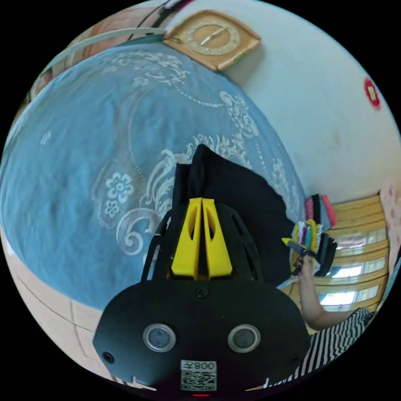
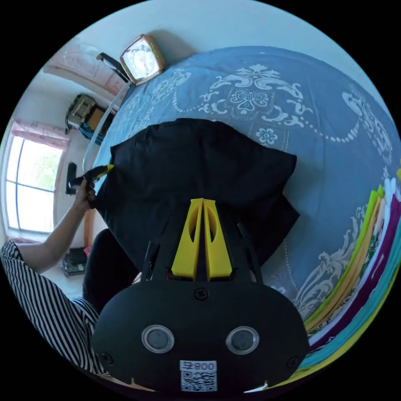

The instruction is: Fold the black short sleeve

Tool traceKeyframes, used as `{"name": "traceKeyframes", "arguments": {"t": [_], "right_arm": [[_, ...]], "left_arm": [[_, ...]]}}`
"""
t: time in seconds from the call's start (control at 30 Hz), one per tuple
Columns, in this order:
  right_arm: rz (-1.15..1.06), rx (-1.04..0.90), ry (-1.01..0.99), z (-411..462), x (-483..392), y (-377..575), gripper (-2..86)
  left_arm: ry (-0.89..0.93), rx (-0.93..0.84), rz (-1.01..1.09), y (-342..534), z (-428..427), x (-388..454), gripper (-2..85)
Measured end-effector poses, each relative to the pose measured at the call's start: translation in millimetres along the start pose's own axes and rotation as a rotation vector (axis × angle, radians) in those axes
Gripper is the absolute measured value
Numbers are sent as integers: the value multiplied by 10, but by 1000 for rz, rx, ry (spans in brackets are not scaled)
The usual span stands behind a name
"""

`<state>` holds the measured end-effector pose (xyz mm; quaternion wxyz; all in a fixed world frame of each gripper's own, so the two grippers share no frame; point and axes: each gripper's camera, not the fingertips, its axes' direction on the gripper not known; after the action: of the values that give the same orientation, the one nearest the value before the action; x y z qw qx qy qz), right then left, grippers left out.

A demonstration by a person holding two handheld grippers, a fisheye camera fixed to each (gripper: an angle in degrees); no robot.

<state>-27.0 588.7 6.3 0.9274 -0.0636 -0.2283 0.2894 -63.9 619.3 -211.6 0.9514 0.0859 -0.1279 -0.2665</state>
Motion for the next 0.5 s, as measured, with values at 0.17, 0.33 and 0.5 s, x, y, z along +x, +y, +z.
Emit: {"name": "traceKeyframes", "arguments": {"t": [0.17, 0.33, 0.5], "right_arm": [[52, 98, -73, -356, 278, 548, 23], [235, 118, -164, -383, 709, 1522, 54], [315, 63, -137, -134, 906, 1996, 67]], "left_arm": [[26, 42, 79, 459, -867, -204, 36], [20, -1, 77, 906, -1357, -548, 83], [3, -100, 67, 1122, -1467, -767, 87]]}}
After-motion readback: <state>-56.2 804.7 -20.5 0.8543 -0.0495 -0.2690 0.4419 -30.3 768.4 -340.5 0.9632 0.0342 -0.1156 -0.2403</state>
